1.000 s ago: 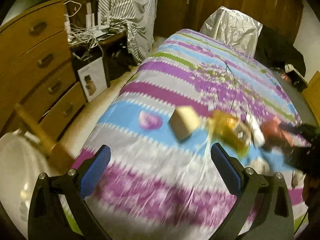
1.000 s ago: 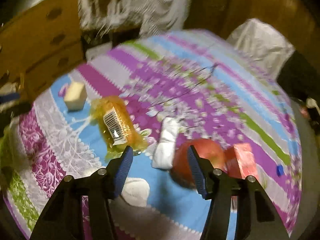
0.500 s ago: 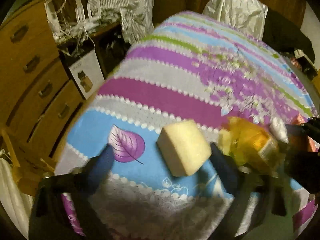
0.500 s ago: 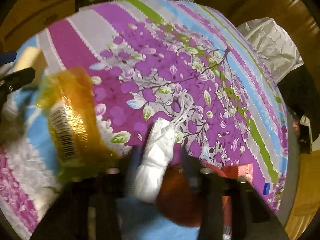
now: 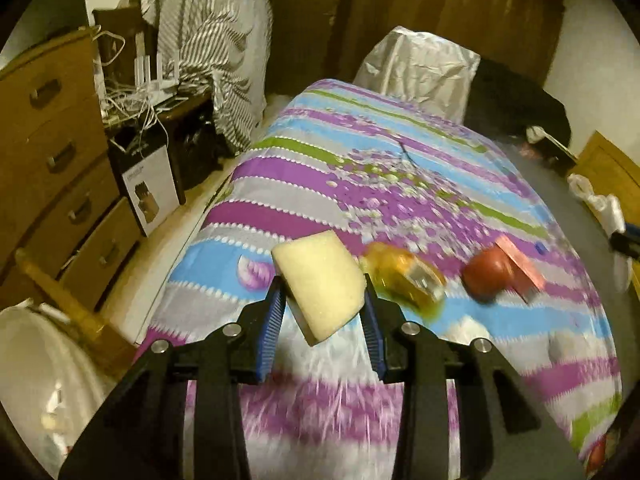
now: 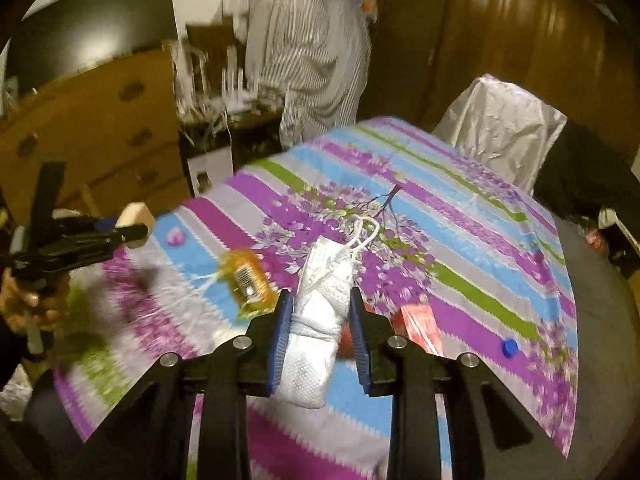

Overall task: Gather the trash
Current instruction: 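Grasp the beige sponge cube with the left tool while the right tool grasps the white tissue, then lower the beige sponge cube onto the bedspread and open the left tool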

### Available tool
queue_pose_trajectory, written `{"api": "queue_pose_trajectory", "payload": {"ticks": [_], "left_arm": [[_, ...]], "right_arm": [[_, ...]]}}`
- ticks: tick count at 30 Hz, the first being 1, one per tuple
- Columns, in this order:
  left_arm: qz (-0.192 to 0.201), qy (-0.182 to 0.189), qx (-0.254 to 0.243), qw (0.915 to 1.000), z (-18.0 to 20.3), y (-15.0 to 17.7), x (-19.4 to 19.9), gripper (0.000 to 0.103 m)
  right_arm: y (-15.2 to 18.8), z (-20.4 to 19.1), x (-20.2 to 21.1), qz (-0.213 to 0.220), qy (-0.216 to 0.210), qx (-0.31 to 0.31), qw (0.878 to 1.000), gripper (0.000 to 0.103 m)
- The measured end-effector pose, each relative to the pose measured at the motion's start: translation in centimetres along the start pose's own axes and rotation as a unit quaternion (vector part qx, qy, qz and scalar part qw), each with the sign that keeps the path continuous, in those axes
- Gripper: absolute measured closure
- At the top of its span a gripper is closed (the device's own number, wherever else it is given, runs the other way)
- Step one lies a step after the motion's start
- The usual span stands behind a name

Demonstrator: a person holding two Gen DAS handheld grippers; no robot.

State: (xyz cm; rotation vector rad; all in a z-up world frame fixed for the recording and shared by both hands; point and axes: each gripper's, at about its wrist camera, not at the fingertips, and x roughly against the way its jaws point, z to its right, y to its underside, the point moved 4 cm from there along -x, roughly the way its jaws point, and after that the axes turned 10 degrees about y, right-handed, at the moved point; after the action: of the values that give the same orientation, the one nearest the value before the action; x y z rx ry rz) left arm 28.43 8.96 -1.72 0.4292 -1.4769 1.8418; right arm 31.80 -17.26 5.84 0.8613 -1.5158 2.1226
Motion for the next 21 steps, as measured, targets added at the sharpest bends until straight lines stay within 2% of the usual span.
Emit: {"api": "queue_pose_trajectory", "payload": {"ticks": [4, 8, 12, 14, 16, 17, 18, 19, 20, 21], "left_arm": [[-0.025, 0.027, -0.017, 0.9992, 1.0, 3.4, 3.1, 0.068], [-0.070, 0.056, -0.004, 0.9960, 0.4, 7.4, 4.7, 0.068], [-0.107, 0.062, 0.001, 0.9923, -0.3, 11.0, 3.9, 0.067], [-0.127, 0.056, 0.002, 0.9903, -0.7, 12.9, 2.4, 0.067], [-0.129, 0.047, -0.009, 0.9905, -1.3, 14.2, 0.3, 0.064], [-0.127, 0.045, -0.014, 0.9908, -1.4, 14.5, -0.1, 0.056], [-0.123, 0.044, -0.021, 0.9912, -1.3, 14.7, -0.4, 0.057], [-0.112, 0.037, -0.033, 0.9924, -1.0, 14.7, -0.3, 0.056], [-0.108, 0.034, -0.042, 0.9927, -0.6, 14.7, -0.1, 0.050], [-0.101, 0.035, -0.044, 0.9933, -0.4, 14.7, 0.4, 0.039]], "right_arm": [[4.1, 0.7, 5.4, -0.003, -0.009, -0.032, 0.999, 0.073], [10.4, -0.9, 7.4, -0.046, -0.045, -0.061, 0.996, 0.072], [18.0, -4.3, 4.8, -0.113, -0.046, -0.079, 0.989, 0.072], [20.5, -5.6, 2.8, -0.133, -0.033, -0.091, 0.986, 0.072], [23.1, -6.6, 0.3, -0.151, -0.014, -0.106, 0.983, 0.072], [23.6, -7.0, -0.3, -0.150, -0.011, -0.114, 0.982, 0.068], [24.1, -7.2, -0.3, -0.132, -0.010, -0.129, 0.983, 0.066], [24.3, -7.4, 0.0, -0.121, -0.009, -0.138, 0.983, 0.060], [24.4, -7.5, 0.1, -0.118, -0.011, -0.142, 0.983, 0.044], [24.5, -7.5, 0.8, -0.111, -0.008, -0.151, 0.982, 0.036]]}}
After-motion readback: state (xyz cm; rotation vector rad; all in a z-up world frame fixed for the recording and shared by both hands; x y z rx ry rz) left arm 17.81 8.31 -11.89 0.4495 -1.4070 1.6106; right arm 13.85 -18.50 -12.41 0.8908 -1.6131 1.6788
